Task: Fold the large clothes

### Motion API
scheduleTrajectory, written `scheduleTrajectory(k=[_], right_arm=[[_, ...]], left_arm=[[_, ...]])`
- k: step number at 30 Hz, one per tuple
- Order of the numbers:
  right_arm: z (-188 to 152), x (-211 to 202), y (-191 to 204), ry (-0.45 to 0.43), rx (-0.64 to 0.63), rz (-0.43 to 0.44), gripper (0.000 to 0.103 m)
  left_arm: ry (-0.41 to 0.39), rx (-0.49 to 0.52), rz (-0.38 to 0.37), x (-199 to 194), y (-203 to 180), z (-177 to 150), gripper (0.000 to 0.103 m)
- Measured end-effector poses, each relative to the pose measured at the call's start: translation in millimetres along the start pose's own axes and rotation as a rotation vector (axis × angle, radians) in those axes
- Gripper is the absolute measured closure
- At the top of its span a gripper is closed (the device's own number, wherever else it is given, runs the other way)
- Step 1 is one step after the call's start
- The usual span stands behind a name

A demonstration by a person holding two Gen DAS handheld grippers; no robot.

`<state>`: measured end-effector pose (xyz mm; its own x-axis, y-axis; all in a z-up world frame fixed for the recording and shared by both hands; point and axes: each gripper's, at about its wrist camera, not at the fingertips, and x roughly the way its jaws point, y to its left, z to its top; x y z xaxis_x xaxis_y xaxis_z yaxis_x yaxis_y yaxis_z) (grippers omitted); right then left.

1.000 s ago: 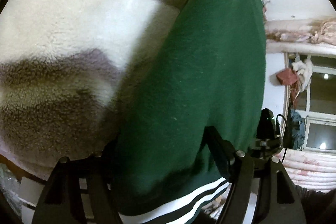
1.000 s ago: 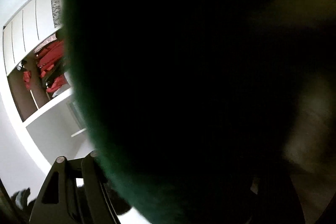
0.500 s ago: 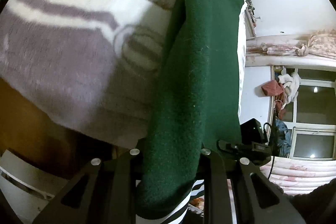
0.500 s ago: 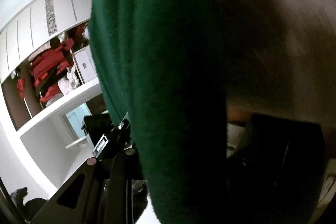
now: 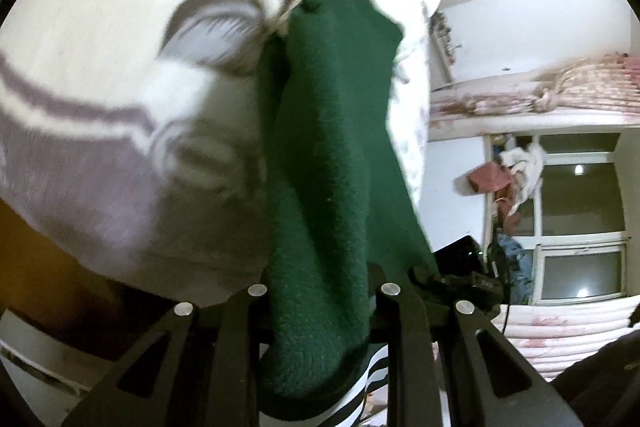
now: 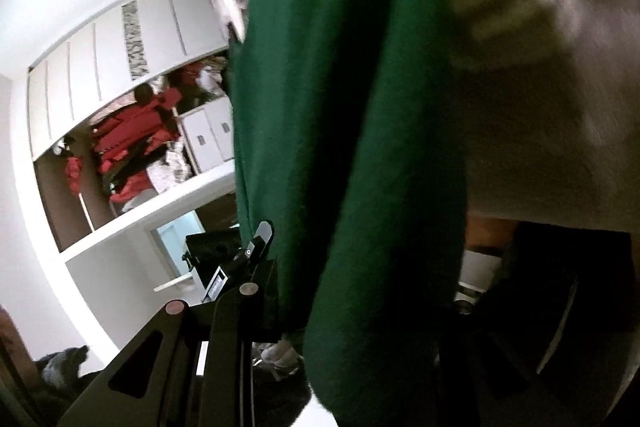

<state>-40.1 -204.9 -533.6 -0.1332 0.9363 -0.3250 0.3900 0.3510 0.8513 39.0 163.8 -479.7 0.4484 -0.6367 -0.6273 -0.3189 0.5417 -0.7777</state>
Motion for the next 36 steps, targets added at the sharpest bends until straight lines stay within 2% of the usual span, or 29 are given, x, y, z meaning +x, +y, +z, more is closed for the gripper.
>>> scheduleTrajectory(k=[2,4,11,15,18,21,23,26,29,31,33,35,36], right_arm=[[3,-11,19,-0.011,-0.02,0.033,0.078],[22,-25,42,-0.028,-0.044,0.057,0.078],[162,-52,156,-0.138,-0.148,0.053,0.078],[258,-43,201,-0.189,-0.123,0.037,0.078],[327,-41,195,-0.223,-0.051,-0.005,0.078],[384,-37,158,-0.228,0.03,-0.059,0.078],[411,-31,138,-0.208,0.098,-0.062,0.078],[431,-28,133,-0.165,0.16,-0.04,0.074],[431,-31,146,-0.14,0.137,0.027,0.068],[430,-37,150,-0.14,0.134,0.073,0.064],[436,-39,157,-0.161,0.154,0.108,0.054],[446,-43,160,-0.187,0.179,0.15,0.045],[450,-45,163,-0.209,0.184,0.17,0.037]], left_arm=[[-0.022,0.017,-0.034,-5,-10,14,0.085],[-0.05,0.037,-0.062,-4,-24,35,0.085],[-0.129,0.176,-0.145,33,-77,144,0.085],[-0.124,0.228,-0.117,74,-96,211,0.085],[-0.065,0.218,-0.033,130,-89,269,0.084],[0.03,0.142,0.029,183,-58,307,0.084],[0.085,0.076,0.049,202,-42,320,0.084],[0.138,-0.03,0.028,204,-34,330,0.083],[0.131,-0.05,-0.006,185,-49,332,0.081],[0.122,-0.038,-0.053,177,-62,340,0.066],[0.117,-0.031,-0.131,181,-71,352,0.023],[0.113,-0.022,-0.138,190,-77,367,0.008],[0.119,-0.018,-0.139,197,-79,372,0.007]])
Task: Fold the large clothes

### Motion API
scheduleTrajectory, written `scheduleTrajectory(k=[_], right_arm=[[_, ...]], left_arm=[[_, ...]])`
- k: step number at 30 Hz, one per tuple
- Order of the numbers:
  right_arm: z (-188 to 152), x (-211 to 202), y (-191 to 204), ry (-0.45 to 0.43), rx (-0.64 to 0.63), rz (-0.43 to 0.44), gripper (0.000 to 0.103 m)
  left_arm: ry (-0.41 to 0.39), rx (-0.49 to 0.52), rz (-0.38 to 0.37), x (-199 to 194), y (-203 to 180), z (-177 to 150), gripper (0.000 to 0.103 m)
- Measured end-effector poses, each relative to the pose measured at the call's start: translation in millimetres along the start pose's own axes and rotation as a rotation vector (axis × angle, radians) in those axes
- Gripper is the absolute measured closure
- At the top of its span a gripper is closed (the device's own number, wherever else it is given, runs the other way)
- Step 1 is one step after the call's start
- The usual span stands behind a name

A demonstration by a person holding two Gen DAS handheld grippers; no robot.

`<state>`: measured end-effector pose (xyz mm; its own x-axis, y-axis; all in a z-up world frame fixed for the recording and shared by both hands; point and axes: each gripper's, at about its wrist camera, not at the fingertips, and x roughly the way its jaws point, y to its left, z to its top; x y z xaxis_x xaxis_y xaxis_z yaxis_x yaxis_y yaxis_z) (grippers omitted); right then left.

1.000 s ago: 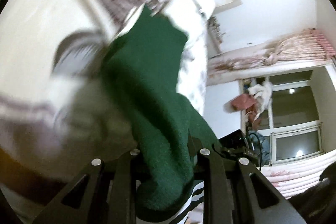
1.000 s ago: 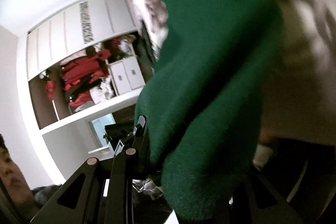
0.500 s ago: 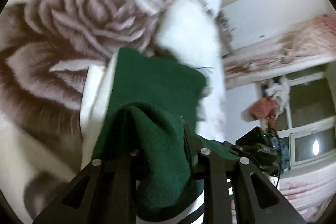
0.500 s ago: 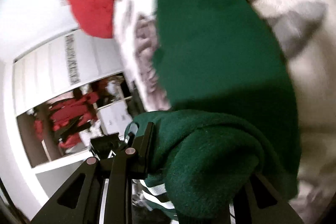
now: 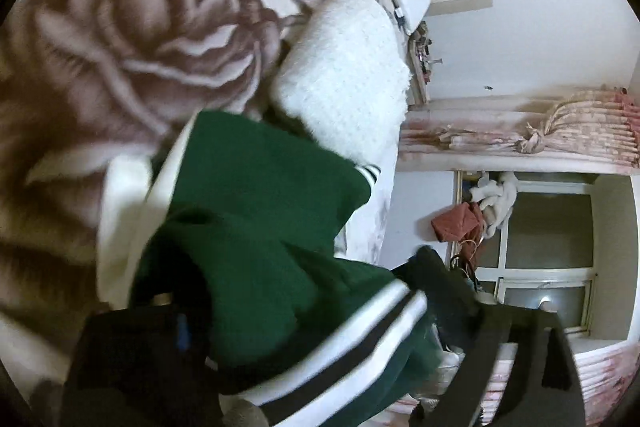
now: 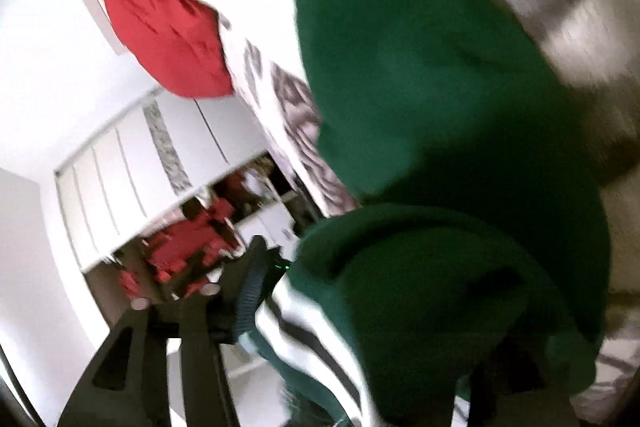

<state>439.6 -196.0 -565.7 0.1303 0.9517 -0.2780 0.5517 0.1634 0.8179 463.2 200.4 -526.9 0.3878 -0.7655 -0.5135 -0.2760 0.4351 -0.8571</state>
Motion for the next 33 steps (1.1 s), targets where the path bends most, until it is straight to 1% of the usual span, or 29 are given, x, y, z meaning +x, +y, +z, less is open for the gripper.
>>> scheduleTrajectory(k=[2,4,6,7,8,10,11,12,13,14,15,16,17,18,19,20,21,22,23,25,26,27,29,30,31,32,33], right_arm=[[8,-1,7,-0.036,0.004,0.022,0.028],[16,-5,11,-0.072,-0.005,0.018,0.023],[20,-7,20,-0.104,-0.024,0.008,0.021],[21,-10,24,-0.12,-0.048,0.016,0.018],[22,-15,27,-0.136,-0.072,0.027,0.016],[24,-28,41,-0.18,-0.13,0.059,0.015],[25,-37,49,-0.204,-0.176,0.044,0.015],[24,-45,60,-0.229,-0.245,-0.035,0.015],[20,-52,71,-0.262,-0.317,-0.14,0.015],[16,-57,75,-0.272,-0.368,-0.225,0.015],[10,-57,79,-0.261,-0.433,-0.338,0.015],[4,-55,78,-0.241,-0.484,-0.414,0.015],[-2,-51,71,-0.199,-0.548,-0.511,0.015],[-4,-49,61,-0.165,-0.575,-0.564,0.014],[-4,-44,48,-0.12,-0.592,-0.622,0.013],[-1,-36,33,-0.07,-0.604,-0.682,0.013],[7,-27,14,-0.013,-0.614,-0.731,0.013],[16,-15,-1,0.045,-0.618,-0.754,0.012],[25,-7,-12,0.081,-0.616,-0.748,0.011],[48,11,-28,0.141,-0.595,-0.664,0.0],[62,21,-35,0.175,-0.563,-0.599,0.0],[70,26,-37,0.192,-0.541,-0.552,0.0],[80,34,-34,0.198,-0.511,-0.477,0.0],[79,36,-31,0.193,-0.511,-0.457,0.0],[76,38,-29,0.187,-0.516,-0.448,0.01],[69,38,-26,0.179,-0.519,-0.442,0.022],[63,35,-26,0.161,-0.502,-0.42,0.045]], left_arm=[[0.011,0.002,0.012,13,0,12,0.007],[-0.001,-0.021,-0.021,20,3,20,0.007],[-0.032,-0.054,-0.072,18,5,25,0.007],[-0.037,-0.061,-0.081,18,5,27,0.007],[-0.056,-0.054,-0.079,15,4,29,0.007],[-0.107,0.005,-0.054,7,-7,33,0.007],[-0.122,0.05,-0.024,2,-15,34,0.007],[-0.138,0.092,0.017,-3,-22,34,0.007],[-0.152,0.118,0.05,-6,-25,33,0.007],[-0.177,0.164,0.106,-12,-32,28,0.007],[-0.203,0.209,0.161,-19,-38,20,0.007],[-0.222,0.238,0.202,-24,-41,13,0.007],[-0.253,0.277,0.263,-31,-43,2,0.007],[-0.292,0.318,0.341,-39,-44,-12,0.007],[-0.316,0.339,0.392,-41,-43,-21,0.007],[-0.355,0.366,0.476,-46,-41,-37,0.007],[-0.392,0.387,0.563,-51,-36,-53,0.007],[-0.411,0.39,0.613,-53,-31,-62,0.007],[-0.429,0.38,0.675,-56,-21,-76,0.007],[-0.417,0.327,0.747,-60,2,-101,0.007],[-0.412,0.298,0.767,-62,10,-108,0.007],[-0.417,0.241,0.786,-67,24,-122,0.007],[-0.427,0.156,0.786,-76,43,-141,0.007],[-0.429,0.123,0.781,-79,50,-149,0.007],[-0.431,0.095,0.782,-83,57,-159,0.007],[-0.434,0.074,0.802,-85,63,-169,0.007],[-0.431,0.066,0.819,-86,65,-177,0.007]])
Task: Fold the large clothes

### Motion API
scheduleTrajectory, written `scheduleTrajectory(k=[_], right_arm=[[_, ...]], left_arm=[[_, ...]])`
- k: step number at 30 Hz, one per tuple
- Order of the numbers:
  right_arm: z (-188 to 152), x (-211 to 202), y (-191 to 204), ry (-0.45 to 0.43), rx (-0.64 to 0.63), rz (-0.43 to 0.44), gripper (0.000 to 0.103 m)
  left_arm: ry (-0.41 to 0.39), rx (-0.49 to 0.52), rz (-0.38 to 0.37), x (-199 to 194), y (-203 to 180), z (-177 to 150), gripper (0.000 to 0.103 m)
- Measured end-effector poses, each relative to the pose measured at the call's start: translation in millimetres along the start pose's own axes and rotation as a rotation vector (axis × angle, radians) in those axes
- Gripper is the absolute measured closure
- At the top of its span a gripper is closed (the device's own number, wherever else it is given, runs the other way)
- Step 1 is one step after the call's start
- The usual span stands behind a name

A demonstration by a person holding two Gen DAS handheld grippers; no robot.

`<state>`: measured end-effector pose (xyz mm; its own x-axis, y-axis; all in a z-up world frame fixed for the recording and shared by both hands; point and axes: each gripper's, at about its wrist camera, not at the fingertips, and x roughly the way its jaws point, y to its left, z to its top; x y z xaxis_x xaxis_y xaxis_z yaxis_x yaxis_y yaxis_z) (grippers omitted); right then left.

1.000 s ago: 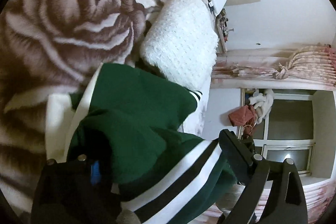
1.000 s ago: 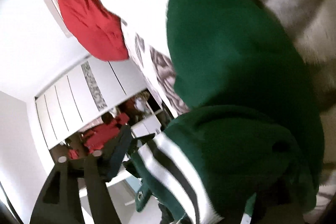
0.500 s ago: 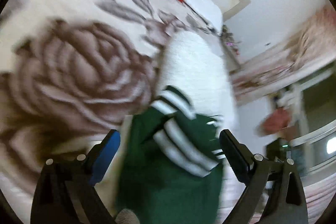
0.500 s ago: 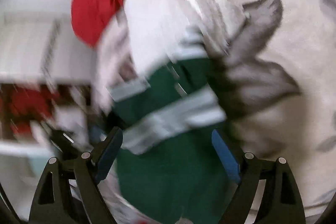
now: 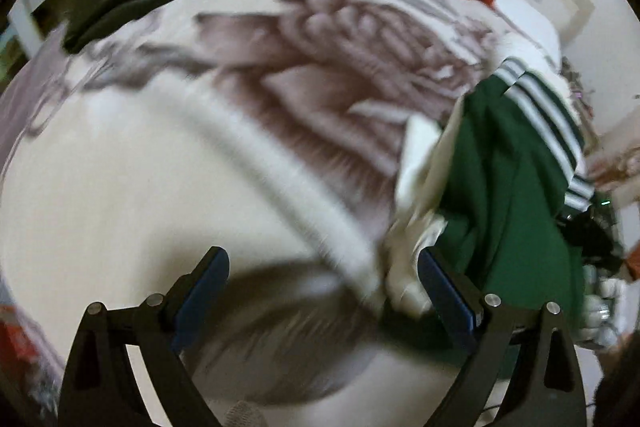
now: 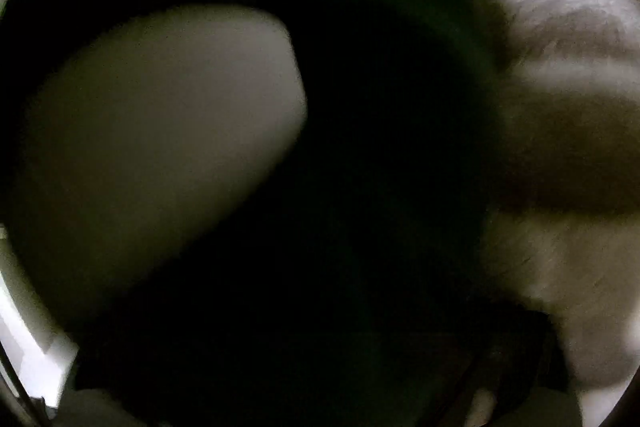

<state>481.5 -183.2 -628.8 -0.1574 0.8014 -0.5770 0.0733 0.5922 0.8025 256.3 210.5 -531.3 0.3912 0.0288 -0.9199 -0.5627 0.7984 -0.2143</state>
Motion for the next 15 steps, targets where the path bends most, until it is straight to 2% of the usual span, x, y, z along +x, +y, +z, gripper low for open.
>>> scheduleTrajectory(k=[1,2,3,4,6,9,10,11,13,14,15], right_arm=[[-10,-7,0,-0.042,0.045,0.025,0.057],[-19,-13,-1,-0.078,0.099,0.057,0.061],[-36,-21,-6,-0.129,0.196,0.128,0.066],[-55,-28,-12,-0.173,0.295,0.208,0.069],[-110,-35,-26,-0.255,0.51,0.425,0.071],[-201,-37,-31,-0.362,0.732,0.587,0.071],[-227,-38,-31,-0.375,0.776,0.595,0.07],[-249,-40,-31,-0.379,0.793,0.55,0.067],[-267,-45,-38,-0.332,0.752,0.37,0.05],[-268,-47,-46,-0.283,0.734,0.271,0.048],[-267,-52,-54,-0.234,0.726,0.213,0.047]], left_arm=[[0.013,0.001,0.023,-4,2,-12,0.007],[0.022,0.0,0.039,-5,5,-19,0.007],[0.032,-0.006,0.056,-9,9,-28,0.007],[0.037,-0.01,0.059,-13,11,-35,0.007],[0.048,-0.016,0.083,-25,20,-50,0.007],[0.065,-0.021,0.115,-43,32,-64,0.007],[0.069,-0.029,0.127,-50,37,-69,0.007],[0.072,-0.036,0.128,-55,39,-73,0.007],[0.088,-0.047,0.112,-60,40,-80,0.007],[0.091,-0.047,0.112,-61,38,-82,0.007],[0.092,-0.046,0.109,-60,35,-83,0.007]])
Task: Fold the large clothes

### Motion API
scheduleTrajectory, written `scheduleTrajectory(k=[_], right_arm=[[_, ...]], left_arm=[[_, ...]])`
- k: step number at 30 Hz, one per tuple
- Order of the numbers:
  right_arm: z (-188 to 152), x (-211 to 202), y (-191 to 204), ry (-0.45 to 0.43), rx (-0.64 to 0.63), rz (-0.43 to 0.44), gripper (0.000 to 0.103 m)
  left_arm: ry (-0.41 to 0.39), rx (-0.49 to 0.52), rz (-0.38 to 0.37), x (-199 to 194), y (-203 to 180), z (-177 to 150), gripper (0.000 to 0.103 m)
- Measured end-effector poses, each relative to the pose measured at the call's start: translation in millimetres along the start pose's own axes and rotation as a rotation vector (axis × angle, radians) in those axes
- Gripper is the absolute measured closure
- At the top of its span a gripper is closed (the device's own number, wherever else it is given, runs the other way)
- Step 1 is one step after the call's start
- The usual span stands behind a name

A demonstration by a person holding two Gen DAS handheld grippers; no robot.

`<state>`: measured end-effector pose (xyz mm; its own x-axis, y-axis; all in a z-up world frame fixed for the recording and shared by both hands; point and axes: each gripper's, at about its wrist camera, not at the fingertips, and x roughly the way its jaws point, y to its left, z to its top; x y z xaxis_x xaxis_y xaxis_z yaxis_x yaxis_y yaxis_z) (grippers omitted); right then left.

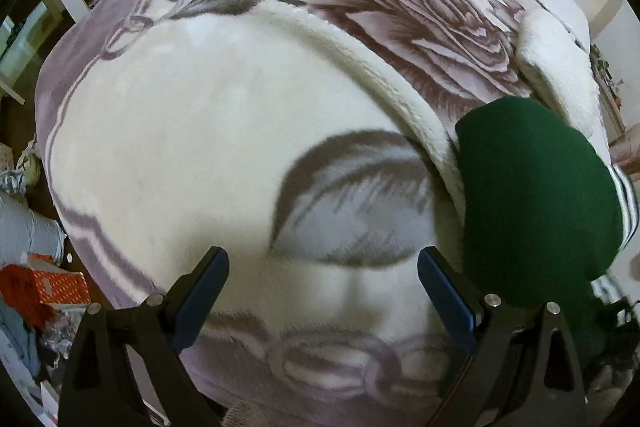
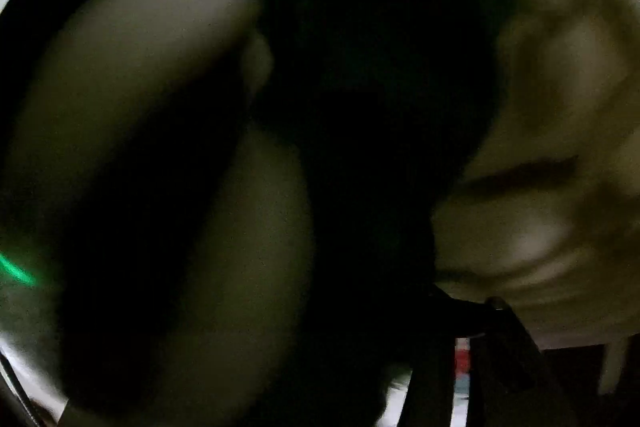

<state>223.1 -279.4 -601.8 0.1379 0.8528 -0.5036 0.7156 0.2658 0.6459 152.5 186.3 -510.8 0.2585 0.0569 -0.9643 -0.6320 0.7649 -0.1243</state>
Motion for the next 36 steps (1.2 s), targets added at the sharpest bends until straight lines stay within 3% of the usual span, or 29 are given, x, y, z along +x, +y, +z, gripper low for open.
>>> scheduleTrajectory(k=[5,9,13,16,18,20,21,26,27,28,30,33,36], right_arm=[[11,-60,37,-0.005,-0.196,-0.223,0.031],[6,-93,117,-0.09,-0.551,-0.49,0.03],[28,-56,194,0.002,-0.8,-0.464,0.029],[40,8,215,0.13,-0.921,-0.446,0.028],[40,55,224,0.292,-0.907,-0.425,0.03],[35,82,230,0.387,-0.949,-0.397,0.085],[30,92,234,0.396,-0.969,-0.446,0.096],[18,49,290,0.108,-0.993,-0.392,0.097],[23,42,299,0.017,-0.998,-0.438,0.097],[30,43,306,-0.02,-0.996,-0.484,0.097],[50,60,304,-0.006,-0.965,-0.535,0.097],[89,87,275,0.152,-0.834,-0.583,0.092],[81,58,255,0.196,-0.804,-0.536,0.058]], left_arm=[[-0.01,0.011,-0.08,1,-38,-10,0.007],[-0.049,0.041,-0.104,5,-77,-7,0.007],[-0.096,0.063,-0.107,12,-102,1,0.006],[-0.114,0.073,-0.104,15,-113,9,0.006],[-0.118,0.081,-0.101,14,-116,12,0.006],[-0.116,0.089,-0.099,12,-117,13,0.006],[-0.111,0.09,-0.101,11,-118,14,0.007],[-0.108,0.077,-0.16,8,-126,17,0.006],[-0.116,0.071,-0.204,8,-129,19,0.006],[-0.12,0.072,-0.224,8,-133,21,0.006],[-0.127,0.097,-0.225,15,-145,26,0.006],[-0.078,0.146,-0.204,32,-157,30,0.006],[-0.051,0.209,-0.187,41,-163,25,0.006]])
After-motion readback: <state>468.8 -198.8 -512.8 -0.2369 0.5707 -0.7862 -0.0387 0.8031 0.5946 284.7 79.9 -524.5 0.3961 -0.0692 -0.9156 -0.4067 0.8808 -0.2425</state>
